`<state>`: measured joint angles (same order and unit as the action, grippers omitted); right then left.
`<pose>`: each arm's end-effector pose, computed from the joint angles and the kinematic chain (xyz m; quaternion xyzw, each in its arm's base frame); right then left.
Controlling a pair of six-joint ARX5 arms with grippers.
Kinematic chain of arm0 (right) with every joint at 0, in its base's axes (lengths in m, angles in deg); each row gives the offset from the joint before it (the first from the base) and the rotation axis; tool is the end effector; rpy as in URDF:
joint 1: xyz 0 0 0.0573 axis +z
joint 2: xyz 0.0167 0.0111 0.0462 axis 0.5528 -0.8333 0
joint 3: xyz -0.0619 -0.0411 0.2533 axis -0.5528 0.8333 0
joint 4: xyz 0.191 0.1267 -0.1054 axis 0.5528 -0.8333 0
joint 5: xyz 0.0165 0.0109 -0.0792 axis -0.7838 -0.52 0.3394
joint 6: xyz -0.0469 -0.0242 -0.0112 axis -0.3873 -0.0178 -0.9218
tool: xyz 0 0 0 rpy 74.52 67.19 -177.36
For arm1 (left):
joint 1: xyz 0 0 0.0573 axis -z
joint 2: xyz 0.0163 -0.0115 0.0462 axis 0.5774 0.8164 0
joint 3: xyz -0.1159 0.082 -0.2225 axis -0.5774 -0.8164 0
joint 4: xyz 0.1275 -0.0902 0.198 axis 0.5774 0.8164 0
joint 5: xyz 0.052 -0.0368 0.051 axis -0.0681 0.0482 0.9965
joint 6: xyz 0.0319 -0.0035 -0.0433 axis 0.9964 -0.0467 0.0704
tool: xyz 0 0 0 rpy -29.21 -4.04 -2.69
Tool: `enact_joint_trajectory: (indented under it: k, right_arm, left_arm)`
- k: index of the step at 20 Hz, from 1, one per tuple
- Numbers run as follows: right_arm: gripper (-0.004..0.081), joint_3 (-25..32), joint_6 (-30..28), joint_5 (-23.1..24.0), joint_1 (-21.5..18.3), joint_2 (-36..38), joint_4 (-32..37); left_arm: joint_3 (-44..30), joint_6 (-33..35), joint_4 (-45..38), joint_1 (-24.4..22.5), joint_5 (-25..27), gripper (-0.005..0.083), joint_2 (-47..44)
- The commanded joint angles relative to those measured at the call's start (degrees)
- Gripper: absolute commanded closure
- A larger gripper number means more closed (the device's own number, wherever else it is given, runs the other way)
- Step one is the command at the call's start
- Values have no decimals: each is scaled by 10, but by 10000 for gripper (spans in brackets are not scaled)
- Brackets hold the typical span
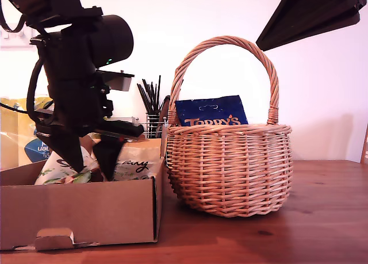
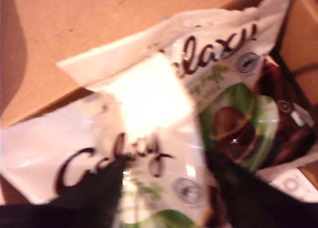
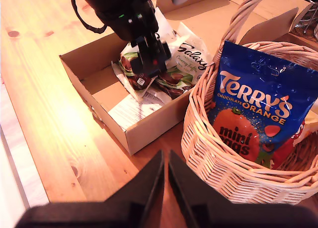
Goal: Move the bags of Easter eggs from the cardboard box on the left into the woven basket on the right side.
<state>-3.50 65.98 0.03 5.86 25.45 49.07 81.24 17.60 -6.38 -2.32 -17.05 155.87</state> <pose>0.1334 0.1170 0.2683 -0.1461 0.2267 0.4359 0.8586 0.2841 -0.1749 0.1810 0.1487 0.4884 -0.0913 0.8550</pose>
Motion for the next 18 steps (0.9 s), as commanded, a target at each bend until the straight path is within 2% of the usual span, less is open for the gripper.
enact_joint_trajectory:
  k: [1, 7, 14, 18]
  right_arm:
    - [782, 0, -1, -2, -2, 1, 3]
    - [782, 0, -1, -2, -2, 1, 3]
    - [782, 0, -1, -2, -2, 2, 3]
    - [782, 0, -1, -2, -2, 2, 3]
  left_arm:
    - [-1, 1, -1, 2, -4, 667, 10]
    - [14, 6, 12, 2, -4, 796, 9]
    - [104, 20, 129, 2, -12, 796, 0]
    - [125, 31, 168, 2, -32, 796, -29]
